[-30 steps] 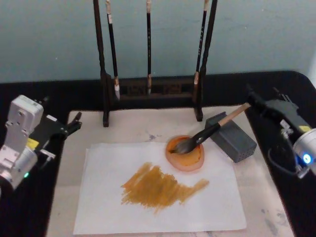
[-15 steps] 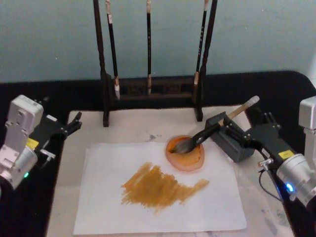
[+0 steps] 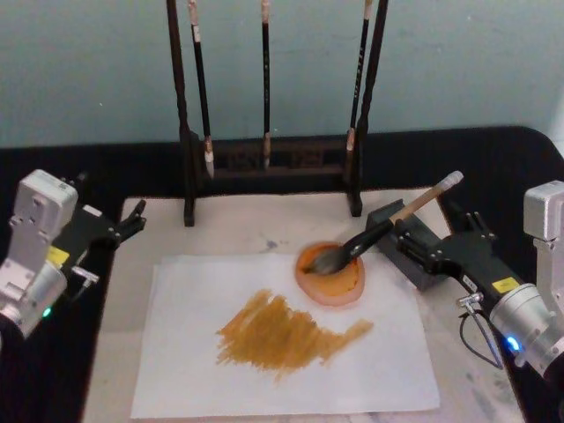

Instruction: Pick up the brush from the inkstone, write on the paper, then place the brush back to its original position.

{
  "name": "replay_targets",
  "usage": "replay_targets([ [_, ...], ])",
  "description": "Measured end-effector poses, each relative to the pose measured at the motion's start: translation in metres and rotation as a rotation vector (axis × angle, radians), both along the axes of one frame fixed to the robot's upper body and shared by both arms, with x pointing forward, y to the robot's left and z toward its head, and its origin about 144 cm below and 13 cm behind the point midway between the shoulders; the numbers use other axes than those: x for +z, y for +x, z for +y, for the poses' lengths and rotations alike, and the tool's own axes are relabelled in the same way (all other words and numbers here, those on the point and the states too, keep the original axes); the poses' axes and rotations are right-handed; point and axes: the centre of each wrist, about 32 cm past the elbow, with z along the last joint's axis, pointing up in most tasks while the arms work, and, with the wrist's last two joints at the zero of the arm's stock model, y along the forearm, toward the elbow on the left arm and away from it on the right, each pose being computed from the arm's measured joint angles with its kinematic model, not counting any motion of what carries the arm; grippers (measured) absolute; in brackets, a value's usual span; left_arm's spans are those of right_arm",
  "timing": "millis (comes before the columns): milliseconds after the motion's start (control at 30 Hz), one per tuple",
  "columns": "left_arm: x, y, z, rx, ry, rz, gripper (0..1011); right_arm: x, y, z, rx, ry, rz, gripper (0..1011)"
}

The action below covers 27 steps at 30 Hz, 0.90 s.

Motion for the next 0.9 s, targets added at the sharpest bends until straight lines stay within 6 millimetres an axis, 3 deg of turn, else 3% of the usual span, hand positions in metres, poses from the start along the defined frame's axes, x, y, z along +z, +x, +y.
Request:
replay_targets([
  [900, 0.0000, 0.0000, 0.0000, 0.000, 0.000, 0.000, 1010, 0.0003, -0.0003, 0.0002, 0.002, -0.001, -0.005, 1000],
])
